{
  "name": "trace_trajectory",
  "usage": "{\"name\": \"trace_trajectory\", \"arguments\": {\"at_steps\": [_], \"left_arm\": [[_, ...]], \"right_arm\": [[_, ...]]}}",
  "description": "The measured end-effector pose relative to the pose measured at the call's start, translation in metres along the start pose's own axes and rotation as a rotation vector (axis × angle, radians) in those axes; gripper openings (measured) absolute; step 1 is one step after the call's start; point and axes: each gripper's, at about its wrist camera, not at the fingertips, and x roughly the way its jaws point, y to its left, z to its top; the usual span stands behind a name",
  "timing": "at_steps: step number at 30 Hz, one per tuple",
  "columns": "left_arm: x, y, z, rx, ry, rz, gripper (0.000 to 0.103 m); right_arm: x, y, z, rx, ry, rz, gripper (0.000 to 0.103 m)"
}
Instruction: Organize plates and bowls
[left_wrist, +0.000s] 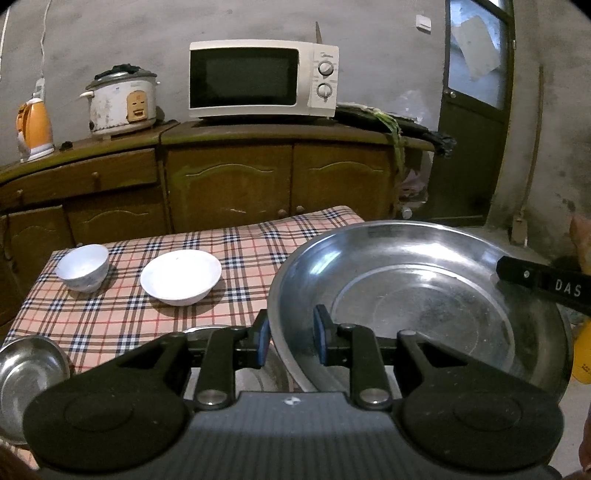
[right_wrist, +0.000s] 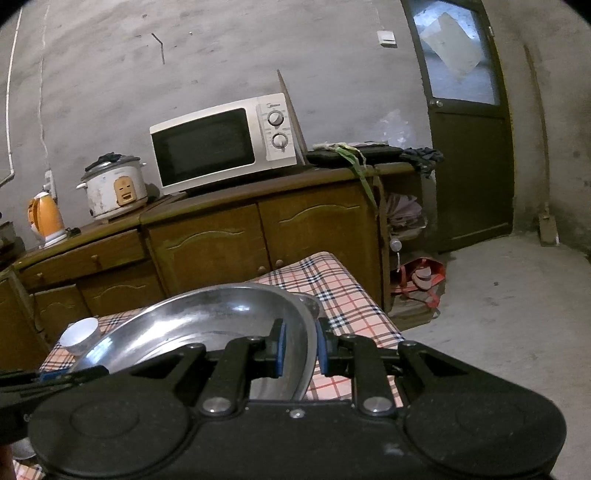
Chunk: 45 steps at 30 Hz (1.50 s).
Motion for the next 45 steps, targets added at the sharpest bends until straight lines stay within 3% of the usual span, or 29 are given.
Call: {"name": "trace_trajectory", "arguments": {"at_steps": [45], "left_arm": [[-0.017, 0.036, -0.013, -0.033, 0.015, 0.072, 0.025]], "right_arm": [[0.005, 0.044, -0.014, -0.033, 0.035, 0.072, 0.024]]}}
